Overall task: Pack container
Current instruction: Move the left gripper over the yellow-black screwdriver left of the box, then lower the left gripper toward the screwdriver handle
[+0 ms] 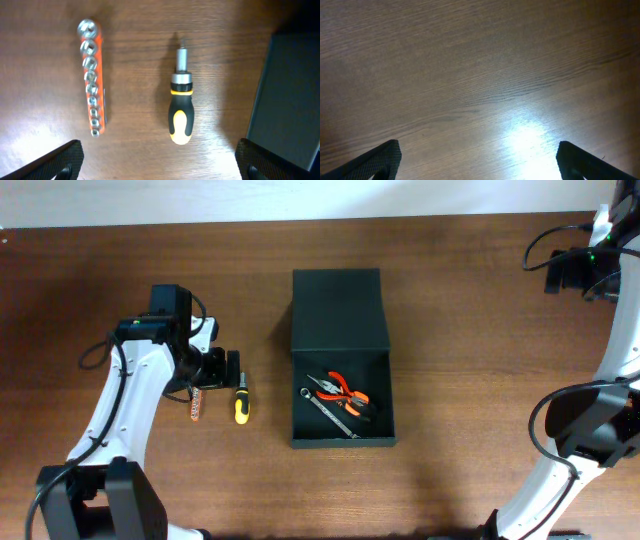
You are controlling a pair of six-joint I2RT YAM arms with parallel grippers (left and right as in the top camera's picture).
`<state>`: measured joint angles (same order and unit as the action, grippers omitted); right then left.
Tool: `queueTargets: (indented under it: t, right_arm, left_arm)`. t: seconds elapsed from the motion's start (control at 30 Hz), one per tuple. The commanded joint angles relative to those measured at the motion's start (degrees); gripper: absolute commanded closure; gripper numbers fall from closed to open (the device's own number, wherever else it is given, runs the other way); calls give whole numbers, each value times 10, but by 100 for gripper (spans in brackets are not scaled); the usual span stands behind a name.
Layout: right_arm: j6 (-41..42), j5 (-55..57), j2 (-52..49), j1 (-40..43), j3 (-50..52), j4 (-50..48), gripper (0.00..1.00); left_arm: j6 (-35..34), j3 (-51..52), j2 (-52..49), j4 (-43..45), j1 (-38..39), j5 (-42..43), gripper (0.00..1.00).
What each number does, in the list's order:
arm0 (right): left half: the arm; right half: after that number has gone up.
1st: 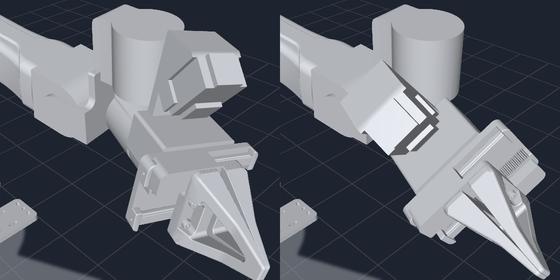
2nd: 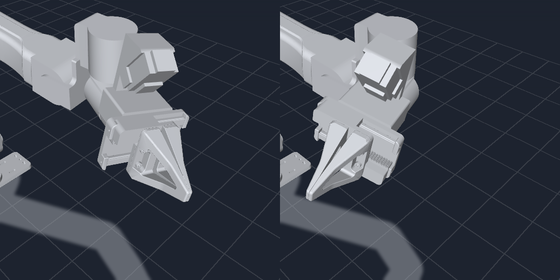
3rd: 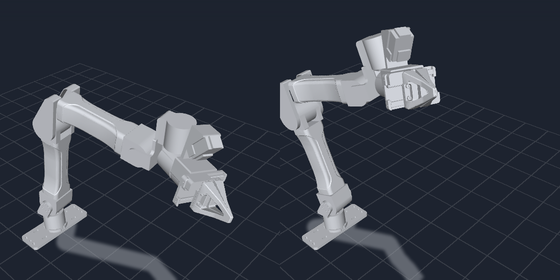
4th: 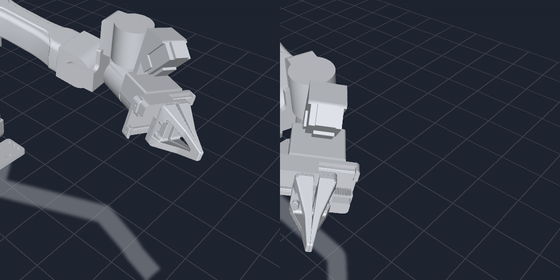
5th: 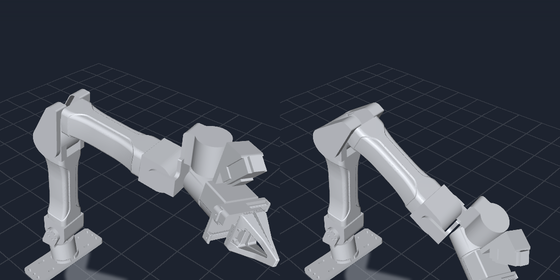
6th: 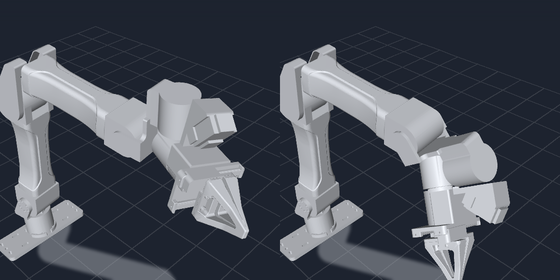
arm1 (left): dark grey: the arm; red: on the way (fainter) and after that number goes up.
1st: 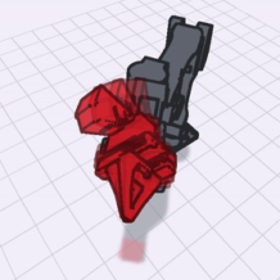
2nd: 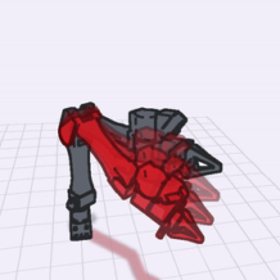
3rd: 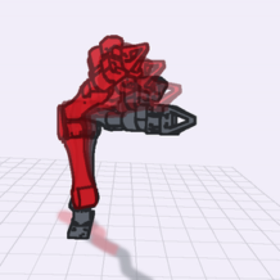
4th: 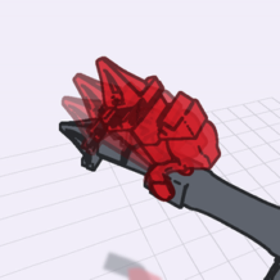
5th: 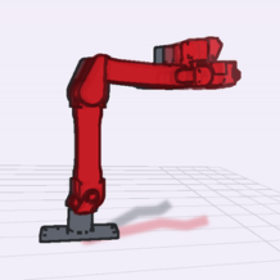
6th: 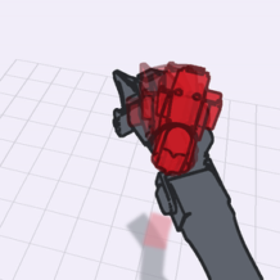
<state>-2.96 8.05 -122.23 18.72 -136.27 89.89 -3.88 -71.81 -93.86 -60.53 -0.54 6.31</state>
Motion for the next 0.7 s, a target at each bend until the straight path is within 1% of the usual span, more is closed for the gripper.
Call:
queueTargets:
  t: [0.0,0.1,0.17,0.23,0.27,0.33,0.43,0.57,0.67]
  right_arm:
    - [7,-1,-1,1,1,-2,1]
    - [7,-1,-1,1,1,-2,1]
    - [7,-1,-1,1,1,-2,1]
    - [7,-1,-1,1,1,-2,1]
    - [7,-1,-1,1,1,-2,1]
    - [7,-1,-1,1,1,-2,1]
    - [7,-1,-1,1,1,-2,1]
    - [7,-1,-1,1,1,-2,1]
    - [7,-1,-1,1,1,-2,1]
  left_arm:
    - [-117,-11,-1,-5,10,4,1]
    - [-118,-11,-1,1,29,52,1]
    - [-119,-11,-1,8,38,55,1]
    - [-91,-11,-1,14,45,55,1]
    - [-73,-11,-1,13,50,49,1]
    - [-75,-11,-1,5,62,16,1]
    - [-116,-11,-2,-12,81,-44,1]
    - [-120,-11,-9,-13,88,-53,1]
    - [-120,-11,-28,-19,93,-75,1]
